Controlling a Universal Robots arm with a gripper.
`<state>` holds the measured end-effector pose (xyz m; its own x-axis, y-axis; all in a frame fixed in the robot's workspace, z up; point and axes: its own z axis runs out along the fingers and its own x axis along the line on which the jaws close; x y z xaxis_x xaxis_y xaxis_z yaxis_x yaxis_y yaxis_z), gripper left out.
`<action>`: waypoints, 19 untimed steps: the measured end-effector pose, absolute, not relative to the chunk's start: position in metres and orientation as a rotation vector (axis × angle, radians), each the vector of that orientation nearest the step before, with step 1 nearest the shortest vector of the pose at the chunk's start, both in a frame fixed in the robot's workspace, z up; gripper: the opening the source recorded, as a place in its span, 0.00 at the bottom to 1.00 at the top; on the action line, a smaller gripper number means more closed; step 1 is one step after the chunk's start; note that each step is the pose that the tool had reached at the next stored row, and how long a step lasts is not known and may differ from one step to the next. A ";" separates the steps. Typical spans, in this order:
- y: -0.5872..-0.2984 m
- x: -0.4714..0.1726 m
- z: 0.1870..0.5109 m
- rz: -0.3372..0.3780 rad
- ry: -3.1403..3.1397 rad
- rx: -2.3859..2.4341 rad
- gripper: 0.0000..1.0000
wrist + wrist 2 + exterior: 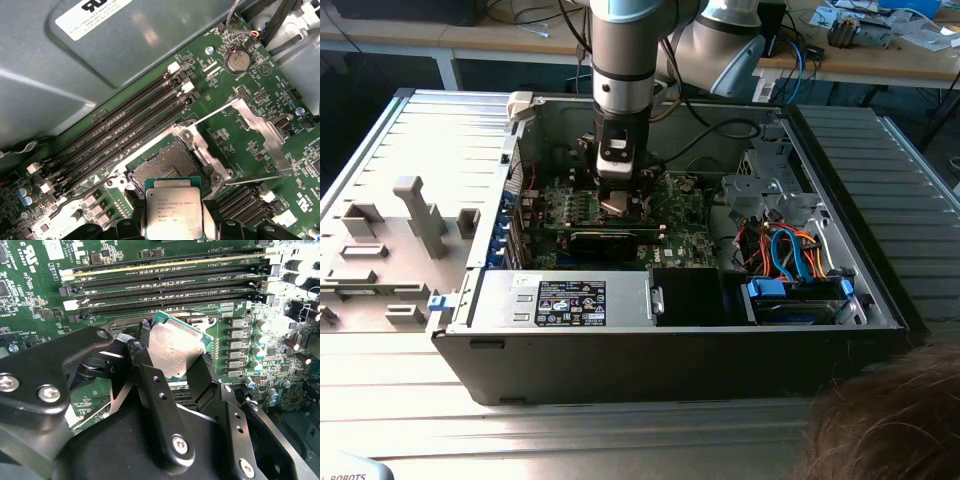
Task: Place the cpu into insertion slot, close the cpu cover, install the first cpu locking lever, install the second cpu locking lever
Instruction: 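Place the cpu into insertion slot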
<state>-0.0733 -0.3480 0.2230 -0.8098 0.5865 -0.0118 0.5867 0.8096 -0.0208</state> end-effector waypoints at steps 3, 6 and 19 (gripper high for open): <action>-0.348 -0.073 0.223 -0.038 2.979 0.981 0.54; -0.348 -0.073 0.223 -0.039 2.975 0.992 0.54; -0.348 -0.073 0.222 -0.042 2.953 1.057 0.54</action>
